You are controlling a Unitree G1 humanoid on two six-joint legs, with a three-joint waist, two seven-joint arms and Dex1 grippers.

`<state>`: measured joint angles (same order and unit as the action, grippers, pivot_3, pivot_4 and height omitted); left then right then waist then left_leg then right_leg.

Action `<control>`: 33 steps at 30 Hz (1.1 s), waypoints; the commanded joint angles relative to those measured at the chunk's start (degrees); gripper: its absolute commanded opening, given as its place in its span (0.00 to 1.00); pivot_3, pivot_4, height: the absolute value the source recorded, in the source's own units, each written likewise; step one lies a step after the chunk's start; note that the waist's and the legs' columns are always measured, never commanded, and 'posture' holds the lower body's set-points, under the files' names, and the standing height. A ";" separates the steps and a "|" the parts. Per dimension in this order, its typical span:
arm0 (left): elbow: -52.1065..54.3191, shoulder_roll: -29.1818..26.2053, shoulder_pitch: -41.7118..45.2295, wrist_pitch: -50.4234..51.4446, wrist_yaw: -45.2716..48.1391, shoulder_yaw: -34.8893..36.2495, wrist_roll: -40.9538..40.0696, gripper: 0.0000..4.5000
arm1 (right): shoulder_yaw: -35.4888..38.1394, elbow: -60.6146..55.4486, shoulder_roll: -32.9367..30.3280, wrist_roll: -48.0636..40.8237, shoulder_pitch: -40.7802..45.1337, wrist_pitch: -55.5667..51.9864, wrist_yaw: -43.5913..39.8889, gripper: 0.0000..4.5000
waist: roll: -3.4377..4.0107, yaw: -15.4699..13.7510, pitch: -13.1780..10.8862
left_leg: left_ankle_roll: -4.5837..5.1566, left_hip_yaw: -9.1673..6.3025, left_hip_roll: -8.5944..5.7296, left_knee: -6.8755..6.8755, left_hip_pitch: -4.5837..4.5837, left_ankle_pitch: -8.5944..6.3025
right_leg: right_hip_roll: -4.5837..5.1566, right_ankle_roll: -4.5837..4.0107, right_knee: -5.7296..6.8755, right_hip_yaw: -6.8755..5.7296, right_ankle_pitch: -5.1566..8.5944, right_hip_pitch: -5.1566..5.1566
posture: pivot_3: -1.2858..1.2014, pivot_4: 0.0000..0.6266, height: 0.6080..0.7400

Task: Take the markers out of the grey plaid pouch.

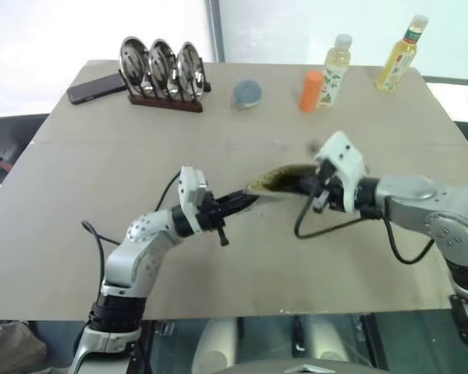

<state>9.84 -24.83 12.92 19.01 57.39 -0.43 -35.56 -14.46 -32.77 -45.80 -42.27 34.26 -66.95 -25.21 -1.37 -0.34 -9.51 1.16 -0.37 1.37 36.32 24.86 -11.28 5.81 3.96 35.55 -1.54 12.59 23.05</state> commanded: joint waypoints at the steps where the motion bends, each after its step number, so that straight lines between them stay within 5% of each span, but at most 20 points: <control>1: 1.48 0.14 -0.40 4.92 1.98 2.31 -7.41 0.00 | -4.64 -4.54 -6.41 4.39 0.18 3.41 -7.69 0.01 | 0.02 0.02 -0.01 | 0.00 0.00 0.02 0.00 -0.02 0.00 | -0.01 0.00 0.00 0.00 0.00 0.00 | 0.52 0.24 1.00; 6: 1.41 -2.97 -1.09 21.31 2.37 4.99 -20.70 0.00 | -7.85 -8.43 -13.72 9.45 3.27 8.01 -16.85 0.01 | 0.05 0.60 -0.04 | -0.01 0.01 0.11 0.04 -0.09 0.00 | -0.04 0.23 0.02 0.00 0.14 0.01 | 0.52 0.24 1.00; 9: 0.22 -4.53 -2.23 24.95 3.55 5.04 -22.15 0.00 | -12.68 -7.88 -15.61 17.00 4.85 14.34 -20.88 0.01 | 0.03 0.96 -0.03 | -0.01 0.02 0.13 0.05 -0.12 0.00 | -0.04 0.25 0.02 -0.01 0.15 0.05 | 0.52 0.24 1.00; 13: -3.39 -4.50 -3.57 23.23 5.23 3.42 -17.81 0.00 | -22.19 -1.33 -10.21 32.14 5.13 21.68 -17.21 0.40 | -0.06 1.06 0.03 | -0.02 0.08 0.10 0.04 -0.12 0.00 | -0.04 0.19 0.00 0.01 0.12 0.06 | 0.52 0.24 1.00; 21: -5.23 -2.20 -3.75 23.32 3.46 4.17 -16.76 0.00 | -29.58 7.37 -2.47 46.15 5.16 30.42 -20.43 0.40 | -0.09 0.98 0.06 | -0.03 0.09 0.07 0.07 -0.14 0.00 | -0.01 0.01 0.06 0.04 0.00 0.05 | 0.52 0.24 1.00; 33: 2.14 2.19 -0.06 29.81 -7.98 6.32 -22.59 0.00 | -27.27 15.28 4.71 54.68 6.18 39.68 -25.40 0.40 | -0.12 0.82 0.06 | -0.04 0.03 0.03 0.13 -0.15 0.01 | -0.01 0.04 0.13 0.03 -0.02 -0.03 | 0.52 0.24 1.00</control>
<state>8.42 -23.34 11.96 47.90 50.09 5.55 -55.52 -40.72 -19.94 -42.45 9.29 39.29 -28.32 -50.76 -1.49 0.48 -9.45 1.12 -0.34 1.39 36.45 24.71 -11.26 5.80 4.00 35.68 -1.51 12.57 22.98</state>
